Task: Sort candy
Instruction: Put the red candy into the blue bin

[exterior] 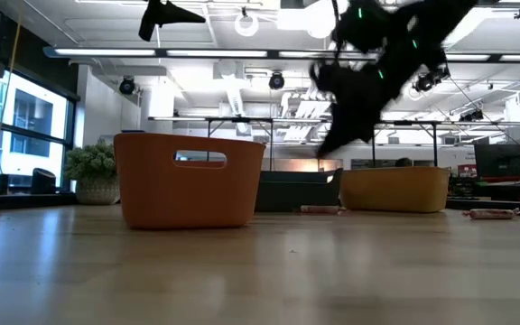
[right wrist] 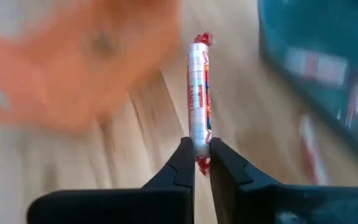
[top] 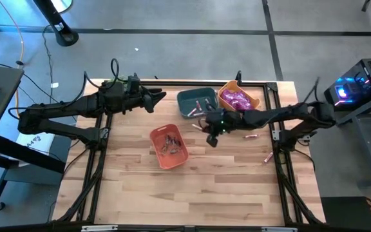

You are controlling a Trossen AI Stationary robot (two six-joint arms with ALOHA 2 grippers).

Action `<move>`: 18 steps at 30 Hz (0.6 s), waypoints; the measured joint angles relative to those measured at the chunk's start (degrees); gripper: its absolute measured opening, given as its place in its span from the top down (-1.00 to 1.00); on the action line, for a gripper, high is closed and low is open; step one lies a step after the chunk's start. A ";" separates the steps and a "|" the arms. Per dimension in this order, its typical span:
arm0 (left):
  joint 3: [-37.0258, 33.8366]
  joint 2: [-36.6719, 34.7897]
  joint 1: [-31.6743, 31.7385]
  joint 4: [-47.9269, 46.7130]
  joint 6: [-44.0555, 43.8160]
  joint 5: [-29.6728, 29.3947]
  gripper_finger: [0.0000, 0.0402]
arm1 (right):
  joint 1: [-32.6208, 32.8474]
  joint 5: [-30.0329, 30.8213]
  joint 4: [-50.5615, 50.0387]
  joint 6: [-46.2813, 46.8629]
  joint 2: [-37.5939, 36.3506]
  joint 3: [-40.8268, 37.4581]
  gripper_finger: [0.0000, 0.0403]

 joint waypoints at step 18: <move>0.00 0.00 0.00 0.04 0.03 0.15 -0.04 | -14.53 6.84 -11.26 5.36 9.72 18.65 0.40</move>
